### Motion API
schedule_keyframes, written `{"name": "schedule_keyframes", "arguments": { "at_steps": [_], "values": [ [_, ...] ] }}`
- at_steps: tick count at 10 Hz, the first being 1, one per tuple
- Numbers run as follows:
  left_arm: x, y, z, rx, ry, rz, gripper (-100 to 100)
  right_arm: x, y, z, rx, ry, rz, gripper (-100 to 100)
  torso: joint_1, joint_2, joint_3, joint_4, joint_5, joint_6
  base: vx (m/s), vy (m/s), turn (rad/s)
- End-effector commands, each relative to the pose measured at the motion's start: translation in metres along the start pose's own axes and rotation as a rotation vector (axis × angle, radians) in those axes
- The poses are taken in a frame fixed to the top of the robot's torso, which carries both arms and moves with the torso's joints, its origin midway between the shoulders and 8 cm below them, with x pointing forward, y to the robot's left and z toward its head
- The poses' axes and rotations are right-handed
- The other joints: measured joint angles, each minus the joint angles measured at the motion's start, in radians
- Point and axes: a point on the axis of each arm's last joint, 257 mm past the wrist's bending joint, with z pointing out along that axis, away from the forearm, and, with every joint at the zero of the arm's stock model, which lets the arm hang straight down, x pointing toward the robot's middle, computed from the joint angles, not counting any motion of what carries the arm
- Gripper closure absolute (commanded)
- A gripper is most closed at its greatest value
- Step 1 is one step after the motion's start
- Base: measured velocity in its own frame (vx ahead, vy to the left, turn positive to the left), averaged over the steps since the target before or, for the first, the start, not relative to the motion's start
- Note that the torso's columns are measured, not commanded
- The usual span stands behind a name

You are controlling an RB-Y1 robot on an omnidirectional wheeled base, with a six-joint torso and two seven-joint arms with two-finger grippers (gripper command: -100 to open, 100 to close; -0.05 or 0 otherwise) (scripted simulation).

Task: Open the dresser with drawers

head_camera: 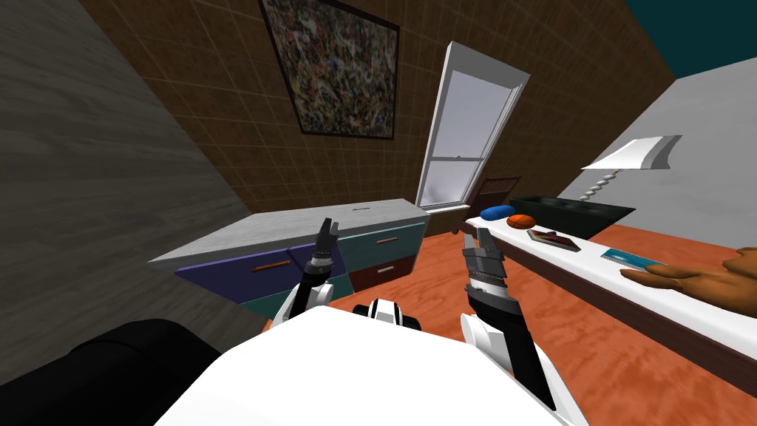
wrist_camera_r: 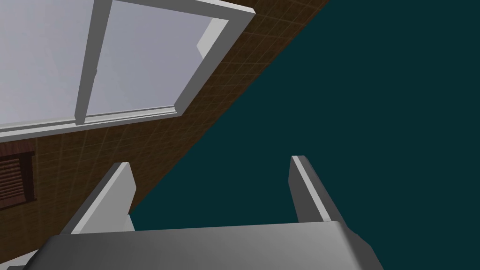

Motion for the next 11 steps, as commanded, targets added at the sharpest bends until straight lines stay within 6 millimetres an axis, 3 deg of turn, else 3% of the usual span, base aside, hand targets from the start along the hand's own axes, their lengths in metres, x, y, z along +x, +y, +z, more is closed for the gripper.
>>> {"name": "schedule_keyframes", "arguments": {
  "at_steps": [1, 11],
  "values": [
    [0.004, 0.019, -0.006, -0.035, 0.044, 0.018, -100, 0.0, 0.0, 0.0, 0.0, 0.0, 0.0, 0, 0.0, 0.0, 0.0, 0.0, 0.0, 0.0, 0.051, -0.086, 0.031],
    [0.001, 0.117, -0.046, -0.24, 0.087, 0.051, -100, 0.0, 0.0, 0.0, 0.0, 0.0, 0.0, 0, 0.003, 0.002, 0.001, 0.001, 0.001, 0.0, 0.046, -0.099, 0.038]
  ]
}}
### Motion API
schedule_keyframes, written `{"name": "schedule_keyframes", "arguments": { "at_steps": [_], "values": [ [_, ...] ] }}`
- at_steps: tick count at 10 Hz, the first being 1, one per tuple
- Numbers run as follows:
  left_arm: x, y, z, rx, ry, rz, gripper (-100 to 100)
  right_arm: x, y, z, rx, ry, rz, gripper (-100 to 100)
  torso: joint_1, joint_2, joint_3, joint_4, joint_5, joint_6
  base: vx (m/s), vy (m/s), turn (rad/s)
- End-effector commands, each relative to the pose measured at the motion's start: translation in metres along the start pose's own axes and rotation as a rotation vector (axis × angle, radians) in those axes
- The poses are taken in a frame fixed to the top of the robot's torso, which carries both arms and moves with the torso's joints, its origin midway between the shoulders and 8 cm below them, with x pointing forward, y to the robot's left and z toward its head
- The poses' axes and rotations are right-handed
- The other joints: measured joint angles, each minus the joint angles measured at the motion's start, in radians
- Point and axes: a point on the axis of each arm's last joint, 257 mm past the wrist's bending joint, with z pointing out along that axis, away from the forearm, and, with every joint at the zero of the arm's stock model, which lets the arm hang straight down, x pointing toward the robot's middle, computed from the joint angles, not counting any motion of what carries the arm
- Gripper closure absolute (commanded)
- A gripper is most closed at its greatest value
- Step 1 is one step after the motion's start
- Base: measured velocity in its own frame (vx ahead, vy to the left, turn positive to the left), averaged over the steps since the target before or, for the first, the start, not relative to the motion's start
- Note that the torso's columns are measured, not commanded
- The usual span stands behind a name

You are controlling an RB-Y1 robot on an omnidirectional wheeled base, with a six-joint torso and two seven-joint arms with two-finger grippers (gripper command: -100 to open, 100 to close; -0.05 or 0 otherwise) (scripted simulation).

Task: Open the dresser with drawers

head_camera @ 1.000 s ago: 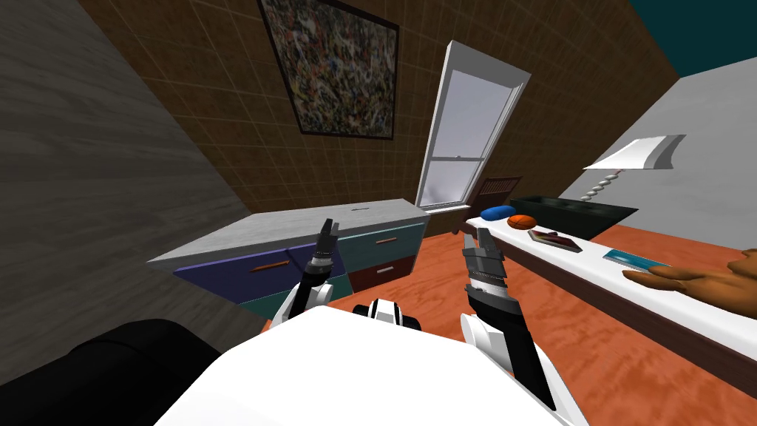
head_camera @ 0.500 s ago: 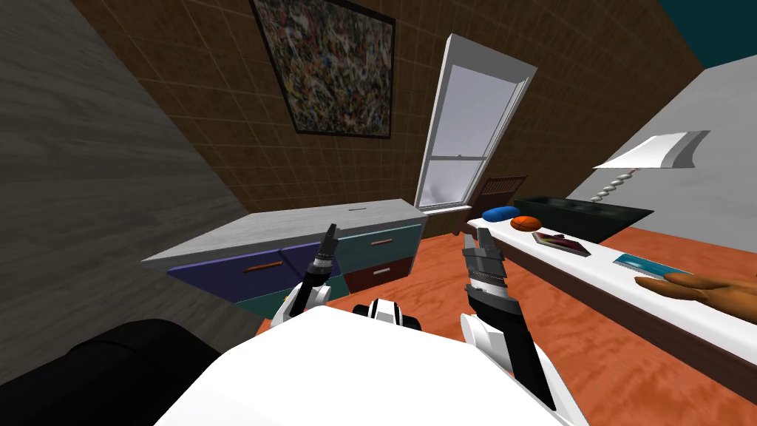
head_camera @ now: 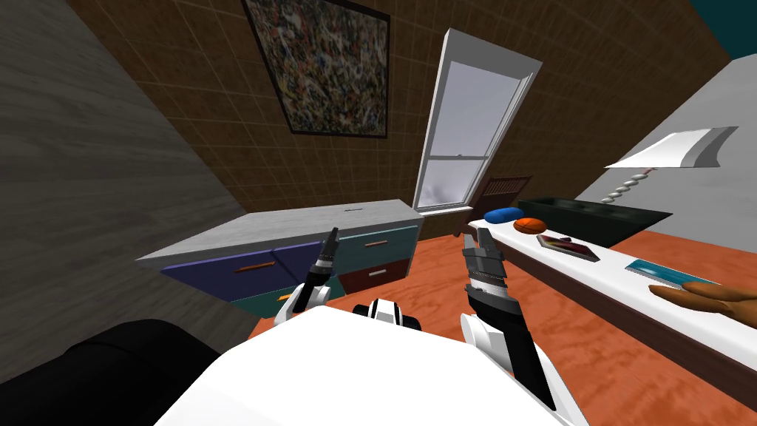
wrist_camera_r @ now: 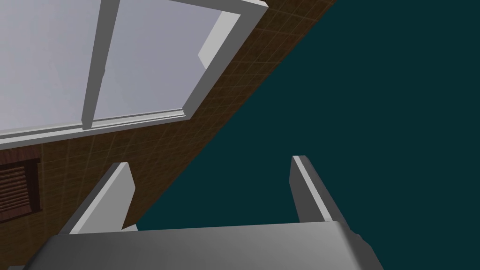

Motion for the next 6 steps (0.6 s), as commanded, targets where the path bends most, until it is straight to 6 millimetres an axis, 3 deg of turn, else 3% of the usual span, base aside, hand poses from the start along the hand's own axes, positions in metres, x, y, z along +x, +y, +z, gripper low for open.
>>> {"name": "schedule_keyframes", "arguments": {
  "at_steps": [1, 6],
  "values": [
    [-0.001, 0.023, -0.008, -0.051, 0.001, 0.003, -100, 0.0, 0.0, 0.0, 0.0, 0.0, 0.0, 0, 0.0, -0.001, -0.001, 0.0, 0.0, 0.0, 0.051, -0.095, 0.038],
    [-0.001, 0.064, -0.022, -0.137, -0.004, 0.003, -100, 0.0, 0.0, 0.0, 0.0, 0.0, 0.0, 0, -0.001, -0.001, 0.0, 0.0, 0.0, 0.0, 0.041, -0.077, 0.031]
  ]
}}
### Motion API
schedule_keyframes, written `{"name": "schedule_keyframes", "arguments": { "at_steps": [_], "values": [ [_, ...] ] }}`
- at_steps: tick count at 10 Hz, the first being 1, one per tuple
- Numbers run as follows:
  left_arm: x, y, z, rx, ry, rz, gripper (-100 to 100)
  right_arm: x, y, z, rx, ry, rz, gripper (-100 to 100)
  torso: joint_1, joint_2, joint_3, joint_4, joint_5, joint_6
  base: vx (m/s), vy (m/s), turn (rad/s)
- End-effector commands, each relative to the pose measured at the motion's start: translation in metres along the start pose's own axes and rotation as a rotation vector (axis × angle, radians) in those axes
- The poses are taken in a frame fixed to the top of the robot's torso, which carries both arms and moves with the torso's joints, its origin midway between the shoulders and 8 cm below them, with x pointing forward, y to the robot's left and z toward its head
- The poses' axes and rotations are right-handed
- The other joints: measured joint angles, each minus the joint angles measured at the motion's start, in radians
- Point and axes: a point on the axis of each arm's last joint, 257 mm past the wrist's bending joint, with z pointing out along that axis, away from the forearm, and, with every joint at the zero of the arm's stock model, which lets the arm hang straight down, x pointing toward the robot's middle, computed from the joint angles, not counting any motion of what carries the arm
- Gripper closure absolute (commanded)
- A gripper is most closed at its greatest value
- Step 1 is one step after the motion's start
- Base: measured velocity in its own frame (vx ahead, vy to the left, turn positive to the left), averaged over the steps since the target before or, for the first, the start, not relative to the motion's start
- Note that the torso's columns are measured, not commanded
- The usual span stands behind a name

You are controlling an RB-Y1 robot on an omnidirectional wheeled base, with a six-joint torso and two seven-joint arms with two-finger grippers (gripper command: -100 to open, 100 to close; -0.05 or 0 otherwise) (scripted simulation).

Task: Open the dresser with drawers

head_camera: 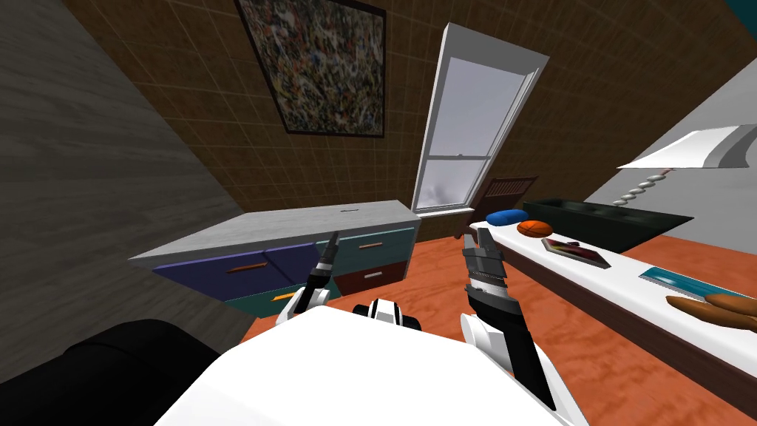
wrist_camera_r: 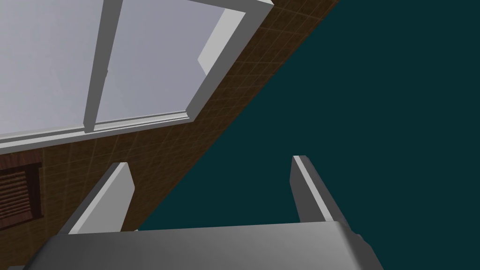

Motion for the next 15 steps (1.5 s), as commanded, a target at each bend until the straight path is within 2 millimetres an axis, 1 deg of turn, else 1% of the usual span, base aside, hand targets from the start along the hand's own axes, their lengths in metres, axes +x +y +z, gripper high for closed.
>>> {"name": "schedule_keyframes", "arguments": {
  "at_steps": [1, 7, 12, 15],
  "values": [
    [-0.001, 0.023, -0.005, -0.046, -0.003, -0.001, -100, 0.0, 0.0, 0.0, 0.0, 0.0, 0.0, 0, -0.001, 0.0, 0.0, 0.0, 0.0, 0.0, 0.027, -0.085, 0.026],
    [-0.002, 0.077, -0.024, -0.164, -0.01, -0.003, -100, 0.0, 0.0, 0.0, 0.0, 0.0, 0.0, 0, -0.001, -0.001, 0.0, 0.0, 0.0, 0.0, 0.04, -0.095, 0.035],
    [-0.002, 0.126, -0.048, -0.279, -0.026, -0.016, -100, 0.0, 0.0, 0.0, 0.0, 0.0, 0.0, 0, 0.0, 0.0, 0.0, 0.0, 0.0, 0.0, 0.05, -0.111, 0.042],
    [0.003, 0.15, -0.064, -0.345, -0.047, -0.042, -100, 0.0, 0.0, 0.0, 0.0, 0.0, 0.0, 0, 0.0, 0.0, 0.0, 0.0, 0.0, 0.0, 0.032, -0.108, 0.039]
  ]
}}
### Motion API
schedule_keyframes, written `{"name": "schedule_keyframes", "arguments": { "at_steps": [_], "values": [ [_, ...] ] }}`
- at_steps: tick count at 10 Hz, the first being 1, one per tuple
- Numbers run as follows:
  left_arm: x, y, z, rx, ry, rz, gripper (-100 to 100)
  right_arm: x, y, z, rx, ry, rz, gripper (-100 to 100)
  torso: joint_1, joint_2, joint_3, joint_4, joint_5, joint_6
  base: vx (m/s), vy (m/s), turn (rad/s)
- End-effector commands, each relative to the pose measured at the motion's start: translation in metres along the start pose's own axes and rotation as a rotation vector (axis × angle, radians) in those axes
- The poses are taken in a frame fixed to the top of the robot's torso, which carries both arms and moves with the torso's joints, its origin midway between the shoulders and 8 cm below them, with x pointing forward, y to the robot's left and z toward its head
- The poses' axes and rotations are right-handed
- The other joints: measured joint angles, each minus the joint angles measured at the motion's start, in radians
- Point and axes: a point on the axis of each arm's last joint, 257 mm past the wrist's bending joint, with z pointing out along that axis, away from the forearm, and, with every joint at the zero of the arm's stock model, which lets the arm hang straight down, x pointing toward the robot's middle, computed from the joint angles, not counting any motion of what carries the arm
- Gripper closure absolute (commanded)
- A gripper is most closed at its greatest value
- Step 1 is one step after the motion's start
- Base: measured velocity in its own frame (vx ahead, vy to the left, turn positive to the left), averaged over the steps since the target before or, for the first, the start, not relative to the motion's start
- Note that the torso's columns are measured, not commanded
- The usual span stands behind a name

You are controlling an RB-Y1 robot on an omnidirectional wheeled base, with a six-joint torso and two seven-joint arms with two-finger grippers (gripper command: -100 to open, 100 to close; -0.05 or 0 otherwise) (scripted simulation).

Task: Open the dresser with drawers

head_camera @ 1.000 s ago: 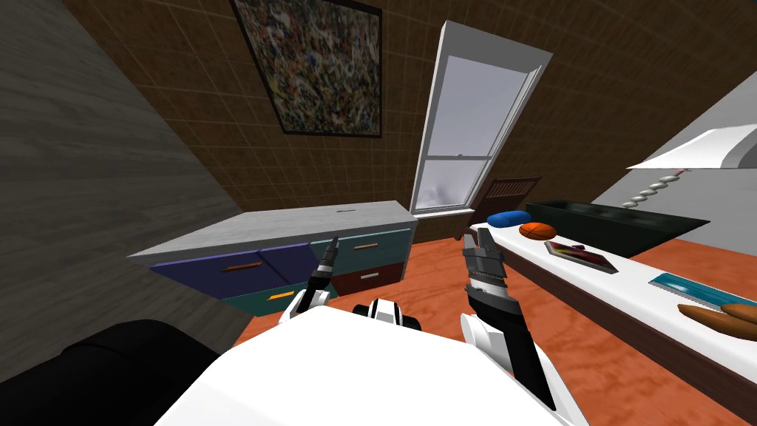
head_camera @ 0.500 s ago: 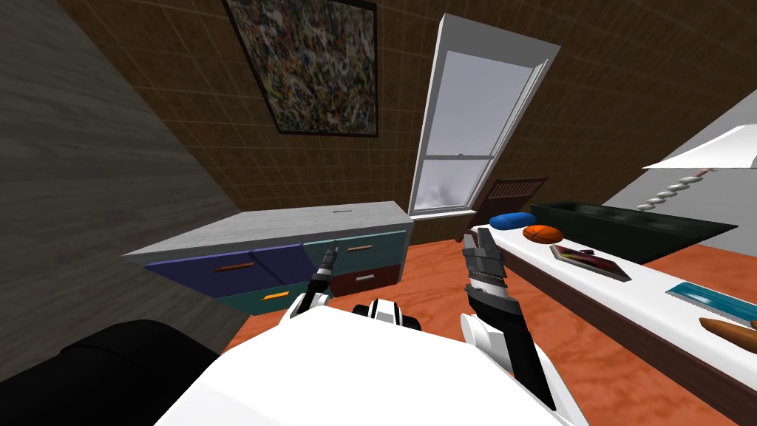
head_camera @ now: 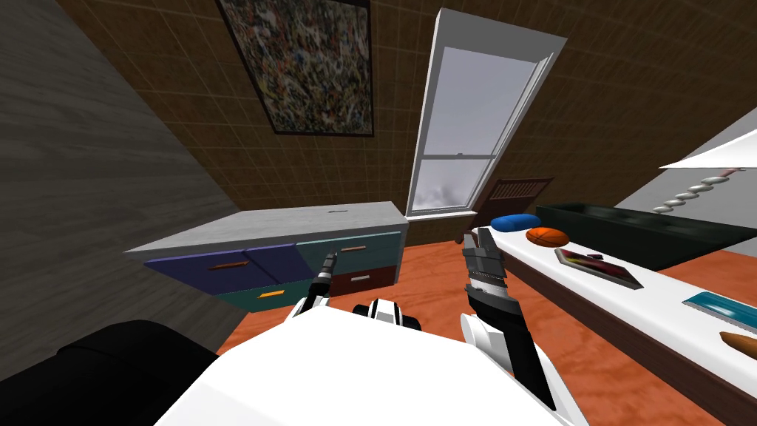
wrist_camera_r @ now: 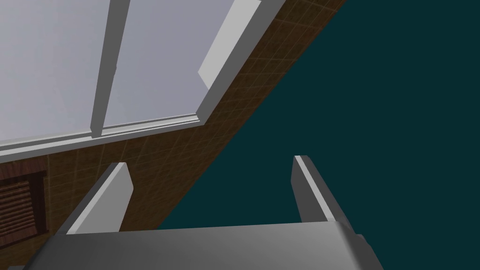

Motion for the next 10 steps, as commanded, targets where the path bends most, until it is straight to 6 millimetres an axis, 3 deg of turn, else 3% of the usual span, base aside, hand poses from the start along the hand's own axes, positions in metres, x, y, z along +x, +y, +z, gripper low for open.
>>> {"name": "schedule_keyframes", "arguments": {
  "at_steps": [1, 5, 8, 9, 10],
  "values": [
    [0.006, 0.023, -0.008, -0.055, -0.017, -0.031, -100, 0.0, 0.0, 0.0, 0.0, 0.0, 0.0, 0, 0.0, 0.0, 0.0, 0.0, 0.0, 0.0, 0.036, -0.092, 0.036],
    [0.027, 0.042, -0.019, -0.114, -0.049, -0.103, -100, 0.0, 0.0, 0.0, 0.0, 0.0, 0.0, 0, 0.001, 0.0, 0.0, 0.0, 0.0, 0.0, 0.031, -0.063, 0.02],
    [0.021, 0.037, -0.013, -0.106, -0.046, -0.092, -100, 0.0, 0.0, 0.0, 0.0, 0.0, 0.0, 0, 0.001, -0.002, -0.001, 0.0, 0.0, 0.0, 0.038, -0.007, -0.006],
    [0.021, 0.037, -0.013, -0.107, -0.046, -0.092, 100, 0.0, 0.0, 0.0, 0.0, 0.0, 0.0, 0, 0.0, -0.001, -0.001, 0.0, 0.0, 0.0, 0.006, 0.0, 0.001],
    [0.021, 0.035, -0.014, -0.105, -0.044, -0.092, 100, 0.0, 0.0, 0.0, 0.0, 0.0, 0.0, 0, -0.001, 0.001, 0.001, 0.0, 0.0, 0.0, -0.08, -0.031, 0.009]
  ]
}}
